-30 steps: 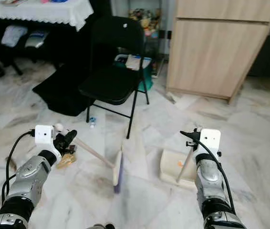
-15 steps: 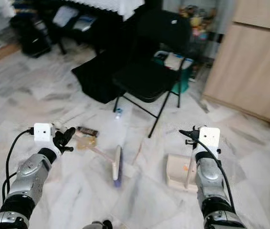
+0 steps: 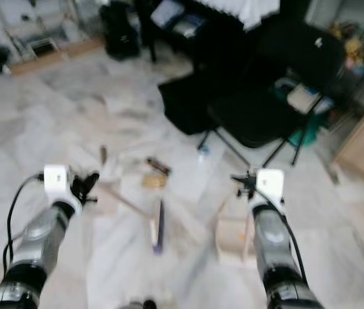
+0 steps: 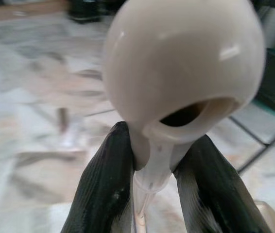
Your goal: Sweep floor
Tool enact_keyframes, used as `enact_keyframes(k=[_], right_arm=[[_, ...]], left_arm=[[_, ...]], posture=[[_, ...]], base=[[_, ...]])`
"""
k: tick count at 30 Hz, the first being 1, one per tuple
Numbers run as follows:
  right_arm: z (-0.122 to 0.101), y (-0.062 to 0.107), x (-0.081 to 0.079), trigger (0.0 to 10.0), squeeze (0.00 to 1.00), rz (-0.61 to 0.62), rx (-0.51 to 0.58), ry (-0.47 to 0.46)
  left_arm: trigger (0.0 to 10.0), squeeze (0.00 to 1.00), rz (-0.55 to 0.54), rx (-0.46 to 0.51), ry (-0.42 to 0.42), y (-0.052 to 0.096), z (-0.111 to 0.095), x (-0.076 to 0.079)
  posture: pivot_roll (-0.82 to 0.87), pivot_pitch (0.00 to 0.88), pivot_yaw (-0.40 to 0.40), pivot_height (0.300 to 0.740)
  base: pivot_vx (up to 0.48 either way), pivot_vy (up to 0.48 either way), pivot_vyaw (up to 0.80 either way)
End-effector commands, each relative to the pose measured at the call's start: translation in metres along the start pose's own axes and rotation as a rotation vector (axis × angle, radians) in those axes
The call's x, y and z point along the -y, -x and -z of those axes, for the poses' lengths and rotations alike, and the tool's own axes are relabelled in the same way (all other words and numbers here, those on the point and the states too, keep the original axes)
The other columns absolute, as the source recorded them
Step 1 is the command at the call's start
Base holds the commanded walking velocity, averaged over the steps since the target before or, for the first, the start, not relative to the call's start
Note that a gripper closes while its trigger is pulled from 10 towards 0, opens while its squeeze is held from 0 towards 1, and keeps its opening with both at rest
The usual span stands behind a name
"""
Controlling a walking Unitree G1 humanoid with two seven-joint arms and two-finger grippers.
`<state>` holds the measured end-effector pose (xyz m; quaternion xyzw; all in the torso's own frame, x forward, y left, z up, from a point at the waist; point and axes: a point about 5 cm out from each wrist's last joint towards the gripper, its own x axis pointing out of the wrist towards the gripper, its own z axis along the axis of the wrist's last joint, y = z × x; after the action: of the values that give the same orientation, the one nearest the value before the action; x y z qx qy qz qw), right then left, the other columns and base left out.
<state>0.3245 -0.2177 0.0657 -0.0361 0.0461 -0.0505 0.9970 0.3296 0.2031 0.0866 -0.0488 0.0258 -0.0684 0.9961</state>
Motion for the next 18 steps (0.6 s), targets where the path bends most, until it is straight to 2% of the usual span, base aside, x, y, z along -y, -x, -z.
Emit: enact_keyframes(k=[1,4,18], right_arm=[[0.004,0.002,0.0,10.0,0.0,-0.004,-0.021,-0.021],[0.004,0.002,0.0,10.0,0.0,-0.001,-0.021,-0.028],[0.006,0.003,0.016,10.0,0.0,0.115,-0.042,-0.045]], left_arm=[[10.0,0.0,-0.012,0.037,-0.016,-0.001,-0.007,-0.003],[10.0,0.0,-0.012,0.037,-0.016,-0.001,-0.007,-0.003],[10.0,0.0,-0.01,0.036,-0.012,-0.001,-0.005,-0.002]], posture=[[0.0,0.101,0.077,0.74],[0.0,0.101,0.077,0.74],[0.0,0.108,0.076,0.74]], base=[[0.0,0.0,0.8],[0.0,0.0,0.67],[0.0,0.0,0.0]])
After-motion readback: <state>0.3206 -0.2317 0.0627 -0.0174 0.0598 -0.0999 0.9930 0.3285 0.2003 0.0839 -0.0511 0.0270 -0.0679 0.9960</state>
